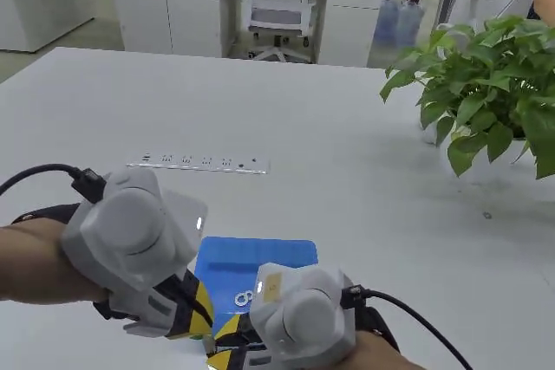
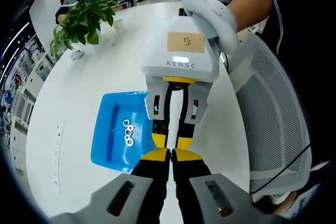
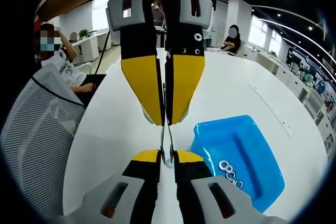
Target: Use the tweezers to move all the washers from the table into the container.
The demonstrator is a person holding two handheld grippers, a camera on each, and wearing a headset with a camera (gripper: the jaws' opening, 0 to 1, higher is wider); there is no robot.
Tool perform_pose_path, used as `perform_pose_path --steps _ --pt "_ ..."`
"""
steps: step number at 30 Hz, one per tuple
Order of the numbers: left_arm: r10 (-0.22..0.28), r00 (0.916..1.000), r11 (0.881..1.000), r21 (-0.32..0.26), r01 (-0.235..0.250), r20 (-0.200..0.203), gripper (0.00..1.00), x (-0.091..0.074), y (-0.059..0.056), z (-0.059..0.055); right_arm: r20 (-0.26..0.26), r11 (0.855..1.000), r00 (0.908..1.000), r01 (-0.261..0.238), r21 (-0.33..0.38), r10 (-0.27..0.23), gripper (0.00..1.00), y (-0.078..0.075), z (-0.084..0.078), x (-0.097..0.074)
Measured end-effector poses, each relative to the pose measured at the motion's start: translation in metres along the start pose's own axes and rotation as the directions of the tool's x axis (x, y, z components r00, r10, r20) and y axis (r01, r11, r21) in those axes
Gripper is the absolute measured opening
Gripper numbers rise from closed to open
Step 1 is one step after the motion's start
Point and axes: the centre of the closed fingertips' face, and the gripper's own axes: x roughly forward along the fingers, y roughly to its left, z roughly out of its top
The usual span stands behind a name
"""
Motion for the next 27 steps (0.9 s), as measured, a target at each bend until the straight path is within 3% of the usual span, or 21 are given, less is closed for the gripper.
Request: perform_pose_path --steps 17,27 --pt "-0.013 0.9999 1.0 -0.017 0.013 -0.001 0.06 0.01 0.0 -0.008 -0.01 1.0 0.9998 -0.019 0.017 0.02 0.12 0.002 -0.009 0.01" --pt "-0.01 0.9999 1.0 -0.025 0.01 0.009 0.06 0.011 0.003 -0.007 -0.01 1.0 0.9997 -0.024 0.02 0.024 0.12 0.0 -0.01 0.012"
